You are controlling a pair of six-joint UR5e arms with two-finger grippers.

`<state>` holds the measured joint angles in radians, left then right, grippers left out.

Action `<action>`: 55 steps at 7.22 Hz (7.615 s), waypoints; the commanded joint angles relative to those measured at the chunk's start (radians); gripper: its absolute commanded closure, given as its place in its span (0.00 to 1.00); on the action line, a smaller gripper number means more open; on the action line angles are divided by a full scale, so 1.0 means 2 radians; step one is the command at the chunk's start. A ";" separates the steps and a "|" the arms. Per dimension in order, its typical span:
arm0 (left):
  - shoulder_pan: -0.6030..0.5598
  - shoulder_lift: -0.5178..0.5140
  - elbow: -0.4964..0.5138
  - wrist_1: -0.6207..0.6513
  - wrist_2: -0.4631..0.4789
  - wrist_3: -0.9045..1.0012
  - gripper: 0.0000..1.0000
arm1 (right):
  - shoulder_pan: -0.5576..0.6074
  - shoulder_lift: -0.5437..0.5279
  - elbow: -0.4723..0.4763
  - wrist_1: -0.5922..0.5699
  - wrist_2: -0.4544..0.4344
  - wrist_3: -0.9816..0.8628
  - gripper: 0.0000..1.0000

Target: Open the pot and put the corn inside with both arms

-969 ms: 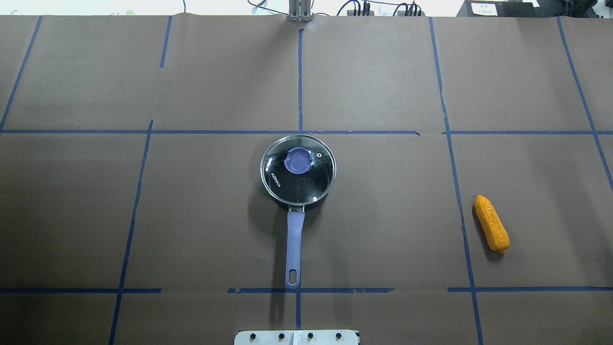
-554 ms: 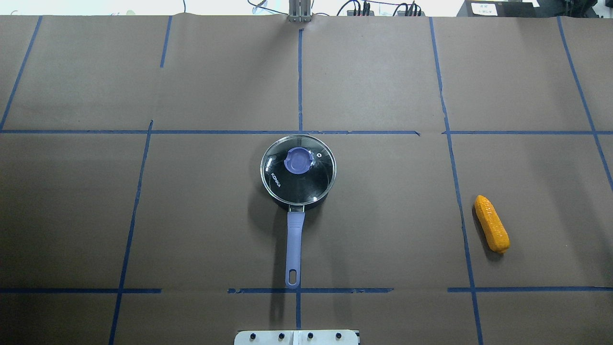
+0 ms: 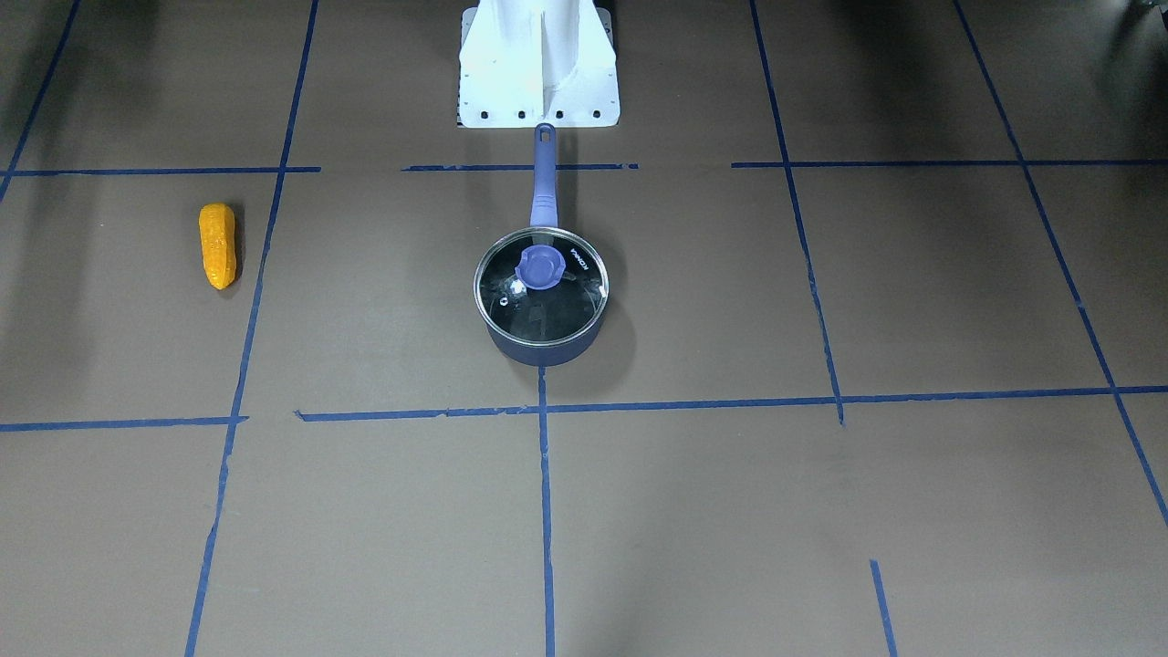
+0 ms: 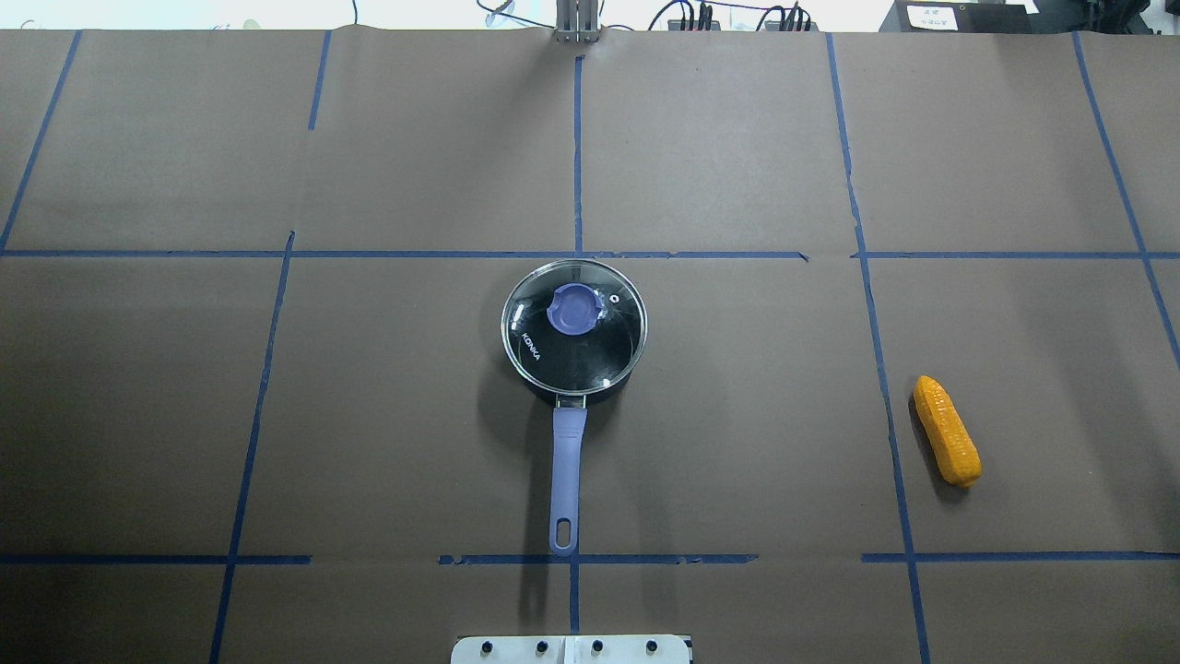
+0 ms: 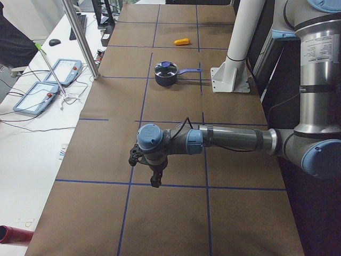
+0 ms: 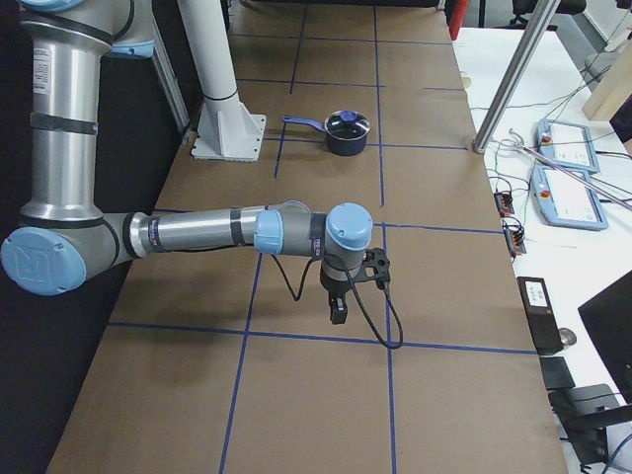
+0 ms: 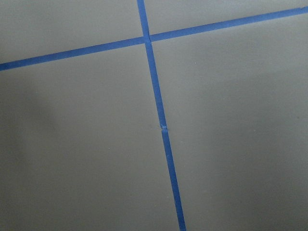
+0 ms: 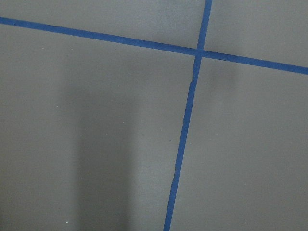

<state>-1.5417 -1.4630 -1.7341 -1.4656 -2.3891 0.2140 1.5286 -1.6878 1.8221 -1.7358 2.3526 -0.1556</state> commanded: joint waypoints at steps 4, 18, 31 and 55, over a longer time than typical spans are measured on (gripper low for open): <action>0.035 -0.004 -0.039 -0.003 -0.024 -0.032 0.00 | 0.000 -0.012 0.020 0.000 0.006 0.000 0.00; 0.492 -0.544 0.105 0.030 0.234 -0.711 0.00 | -0.002 -0.017 0.025 0.003 0.041 0.003 0.00; 0.466 -0.429 -0.064 0.052 0.262 -0.682 1.00 | -0.003 -0.017 0.023 0.003 0.039 0.006 0.00; 0.330 -0.058 -0.174 -0.142 0.152 -0.542 0.00 | -0.403 -0.017 0.066 0.339 -0.140 0.582 0.02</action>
<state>-0.8776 -1.5848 -2.0820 -1.7497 -2.0832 -0.8734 0.8219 -1.7229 1.9597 -1.0638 2.1702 0.9716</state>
